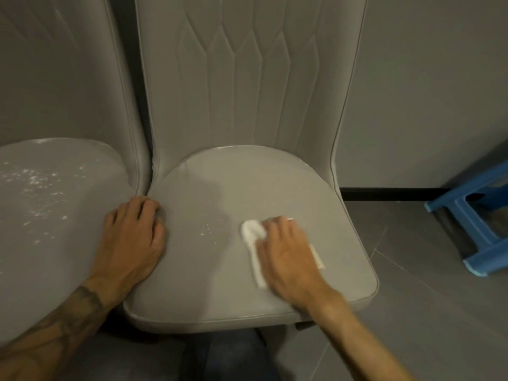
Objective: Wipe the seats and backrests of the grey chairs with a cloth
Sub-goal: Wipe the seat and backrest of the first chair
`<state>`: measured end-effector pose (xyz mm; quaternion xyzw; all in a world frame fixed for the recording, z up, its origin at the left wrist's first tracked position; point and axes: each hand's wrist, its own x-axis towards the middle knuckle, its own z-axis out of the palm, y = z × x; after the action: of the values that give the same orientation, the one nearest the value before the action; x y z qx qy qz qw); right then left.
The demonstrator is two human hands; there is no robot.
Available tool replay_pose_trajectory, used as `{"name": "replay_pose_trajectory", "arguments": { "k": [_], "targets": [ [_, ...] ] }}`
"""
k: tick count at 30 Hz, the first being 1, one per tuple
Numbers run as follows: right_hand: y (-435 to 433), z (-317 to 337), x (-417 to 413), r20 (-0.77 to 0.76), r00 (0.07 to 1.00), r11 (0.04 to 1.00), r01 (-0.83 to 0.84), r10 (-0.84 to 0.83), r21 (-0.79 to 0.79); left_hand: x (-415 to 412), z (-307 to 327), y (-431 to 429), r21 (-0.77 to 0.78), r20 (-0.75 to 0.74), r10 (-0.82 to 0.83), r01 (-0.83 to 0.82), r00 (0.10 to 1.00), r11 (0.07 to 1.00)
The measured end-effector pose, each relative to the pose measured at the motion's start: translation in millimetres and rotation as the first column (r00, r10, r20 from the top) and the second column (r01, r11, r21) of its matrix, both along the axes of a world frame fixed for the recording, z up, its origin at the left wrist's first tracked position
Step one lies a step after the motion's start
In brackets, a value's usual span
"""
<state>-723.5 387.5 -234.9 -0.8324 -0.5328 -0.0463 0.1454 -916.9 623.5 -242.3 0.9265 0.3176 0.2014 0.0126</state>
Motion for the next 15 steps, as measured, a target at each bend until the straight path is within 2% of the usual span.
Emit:
{"name": "replay_pose_trajectory", "arguments": {
  "k": [2, 3, 7, 9, 13, 15],
  "targets": [
    [-3.1, 3.6, -9.1, -0.024, 0.994, 0.994, -0.107, 0.106, -0.01, -0.2, -0.3, 0.0, 0.008, -0.002, -0.012, 0.012, 1.0, 1.0],
    [-9.7, 6.5, 2.6, -0.005, 0.995, 0.995, -0.103, 0.103, -0.015, -0.6, -0.4, 0.1, 0.015, -0.001, -0.015, 0.015, 1.0, 1.0],
    [-38.1, 15.5, 62.1, 0.075, 0.974, 0.972, 0.22, -0.214, -0.078, -1.2, 0.0, -0.4, 0.003, 0.008, -0.01, 0.01, 1.0, 1.0],
    [-25.8, 12.5, 44.6, 0.071, 0.957, 0.958, 0.284, -0.28, -0.045, -1.3, -0.1, -0.7, -0.006, 0.014, -0.004, 0.004, 1.0, 1.0],
    [11.1, -3.4, -33.9, -0.002, 1.0, 1.0, -0.028, 0.028, -0.007, -1.3, 2.3, -0.6, -0.01, -0.002, 0.005, -0.005, 1.0, 1.0],
    [7.6, 1.9, -22.0, 0.01, 0.994, 0.993, -0.112, 0.112, -0.021, -4.4, 4.0, -2.1, -0.012, -0.025, 0.0, 0.0, 1.0, 1.0]
  ]
}}
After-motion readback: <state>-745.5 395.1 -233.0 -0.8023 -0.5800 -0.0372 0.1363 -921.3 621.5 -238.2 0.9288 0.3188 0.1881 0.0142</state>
